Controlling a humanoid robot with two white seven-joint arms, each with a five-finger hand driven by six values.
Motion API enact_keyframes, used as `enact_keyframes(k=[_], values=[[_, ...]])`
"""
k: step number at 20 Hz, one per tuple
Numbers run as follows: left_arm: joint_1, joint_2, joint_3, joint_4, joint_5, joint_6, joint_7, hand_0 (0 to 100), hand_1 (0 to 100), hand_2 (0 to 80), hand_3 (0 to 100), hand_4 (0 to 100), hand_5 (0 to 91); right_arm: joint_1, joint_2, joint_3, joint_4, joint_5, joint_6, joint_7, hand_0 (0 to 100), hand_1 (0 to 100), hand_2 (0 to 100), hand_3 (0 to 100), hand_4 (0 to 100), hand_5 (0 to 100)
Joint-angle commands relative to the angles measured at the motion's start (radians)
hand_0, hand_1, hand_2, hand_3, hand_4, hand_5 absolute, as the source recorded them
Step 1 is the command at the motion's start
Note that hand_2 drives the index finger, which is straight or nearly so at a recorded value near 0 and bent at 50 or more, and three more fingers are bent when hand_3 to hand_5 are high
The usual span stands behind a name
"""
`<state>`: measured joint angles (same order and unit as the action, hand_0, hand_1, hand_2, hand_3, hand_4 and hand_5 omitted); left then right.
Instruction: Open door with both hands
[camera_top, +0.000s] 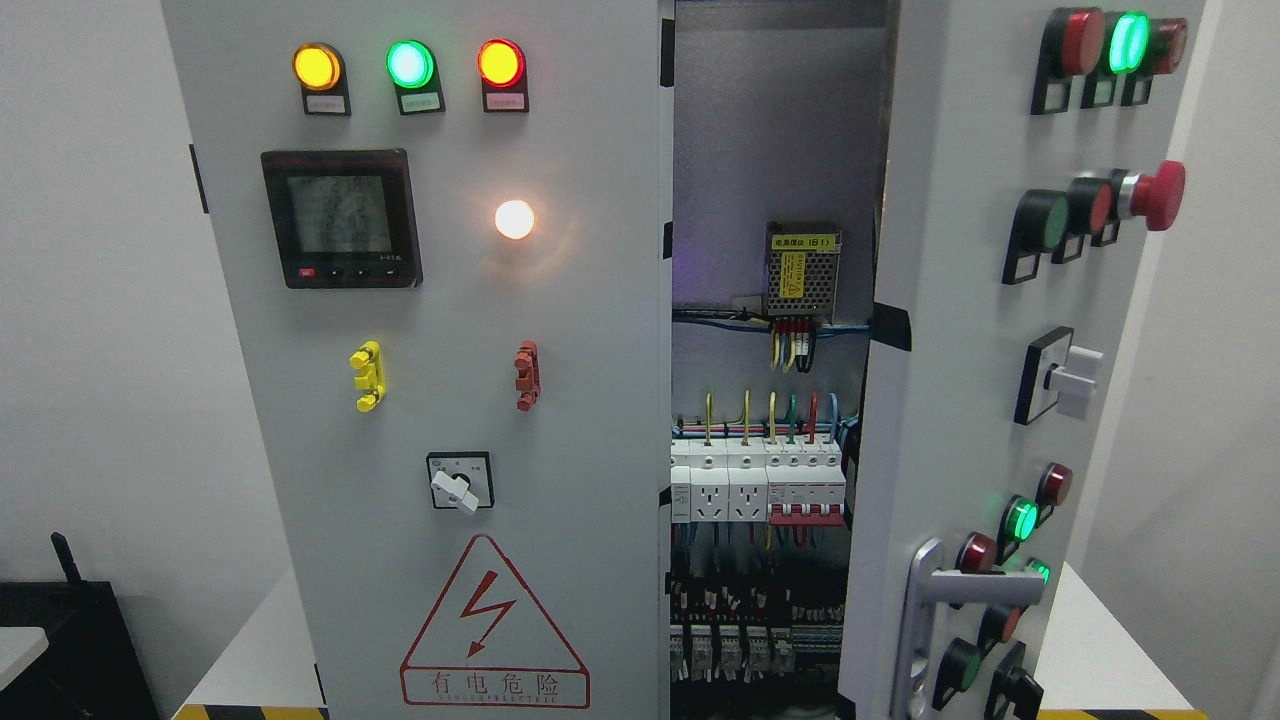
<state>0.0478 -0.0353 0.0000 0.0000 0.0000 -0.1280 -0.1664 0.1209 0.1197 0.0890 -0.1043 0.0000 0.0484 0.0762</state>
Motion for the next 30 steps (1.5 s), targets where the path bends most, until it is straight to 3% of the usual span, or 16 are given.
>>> enact_keyframes(k=[1,21,24,27,30], values=[[0.000,0.000,-0.029,0.025,0.026,0.001,-0.001,0,0,0.0,0,0,0.0,0.000,0.000,0.000,0.000,-0.025,0.001,0.001,38,0,0,0,0,0],[0.017,-0.002,-0.025,-0.046,0.028,-0.002,-0.001,0,0,0.0,0,0,0.0,0.000,0.000,0.000,0.000,-0.025,0.001,0.001,38,0,0,0,0,0],[0.148,0.052,-0.014,-0.359,0.028,-0.001,-0.002,0,0,0.0,0,0,0.0,0.000,0.000,0.000,0.000,-0.025,0.001,0.001,38,0,0,0,0,0],[0.283,0.142,0.093,-0.695,0.032,-0.004,-0.019,0,0,0.0,0,0,0.0,0.000,0.000,0.000,0.000,-0.025,0.001,0.001,38,0,0,0,0,0],[0.368,0.189,0.222,-1.033,0.087,-0.005,-0.160,0,0,0.0,0,0,0.0,0.000,0.000,0.000,0.000,-0.025,0.001,0.001,38,0,0,0,0,0]])
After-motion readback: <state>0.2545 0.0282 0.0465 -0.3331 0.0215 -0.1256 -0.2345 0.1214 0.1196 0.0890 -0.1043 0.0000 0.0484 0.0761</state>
